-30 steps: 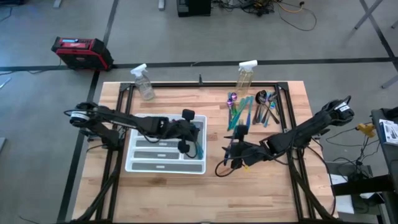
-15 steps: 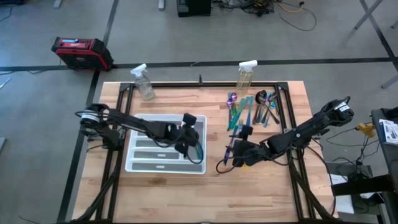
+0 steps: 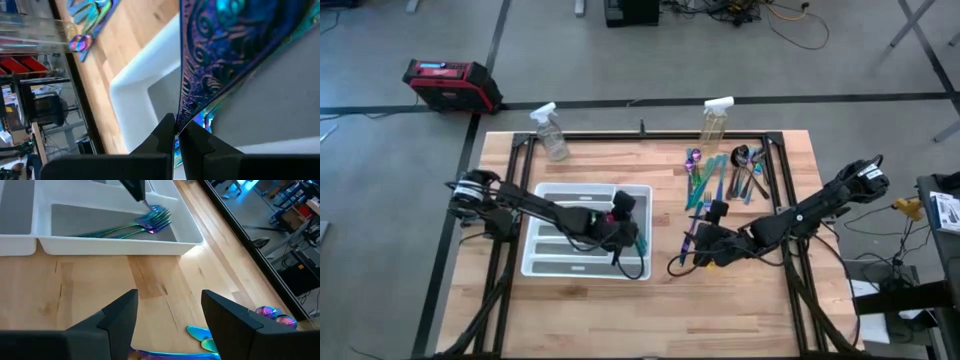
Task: Sort silverware
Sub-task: Put the blue fork with the other blue forks on the silverware tray
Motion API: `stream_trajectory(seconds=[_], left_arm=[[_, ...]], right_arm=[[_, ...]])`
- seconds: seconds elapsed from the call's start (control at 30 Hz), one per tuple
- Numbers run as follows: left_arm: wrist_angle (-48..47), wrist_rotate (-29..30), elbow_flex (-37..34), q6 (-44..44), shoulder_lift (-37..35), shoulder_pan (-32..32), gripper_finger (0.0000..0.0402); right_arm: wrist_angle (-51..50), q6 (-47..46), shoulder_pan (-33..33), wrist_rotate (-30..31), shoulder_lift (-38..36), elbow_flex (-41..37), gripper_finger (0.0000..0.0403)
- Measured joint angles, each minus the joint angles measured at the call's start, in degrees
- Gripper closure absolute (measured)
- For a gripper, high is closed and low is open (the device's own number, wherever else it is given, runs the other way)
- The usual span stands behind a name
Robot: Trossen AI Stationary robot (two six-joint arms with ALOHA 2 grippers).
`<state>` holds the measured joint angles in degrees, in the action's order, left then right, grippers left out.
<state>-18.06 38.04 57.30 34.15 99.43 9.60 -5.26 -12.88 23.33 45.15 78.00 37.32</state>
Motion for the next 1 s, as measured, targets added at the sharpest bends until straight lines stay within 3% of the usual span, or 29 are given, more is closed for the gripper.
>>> stream_trajectory(seconds=[0.17, 0.33, 0.63, 1.0], left_arm=[[-0.50, 5.30, 0.00, 0.39, 1.56, 0.00, 0.0401], [-0.39, 0.81, 0.00, -0.09, 1.69, 0.03, 0.0400], [-0.46, -0.06, 0.00, -1.74, 1.69, 0.05, 0.0387], [-2.08, -6.24, 0.00, -2.62, 1.12, 0.14, 0.0386]], right_arm=[[-0.02, -0.79, 0.00, 0.00, 0.00, -0.10, 0.0190], [-0.02, -0.68, 0.00, 0.00, 0.00, -0.10, 0.0196], [0.00, -0.53, 0.00, -0.02, 0.00, -0.10, 0.0189], [0.00, -0.45, 0.00, -0.09, 0.00, -0.10, 0.0186]])
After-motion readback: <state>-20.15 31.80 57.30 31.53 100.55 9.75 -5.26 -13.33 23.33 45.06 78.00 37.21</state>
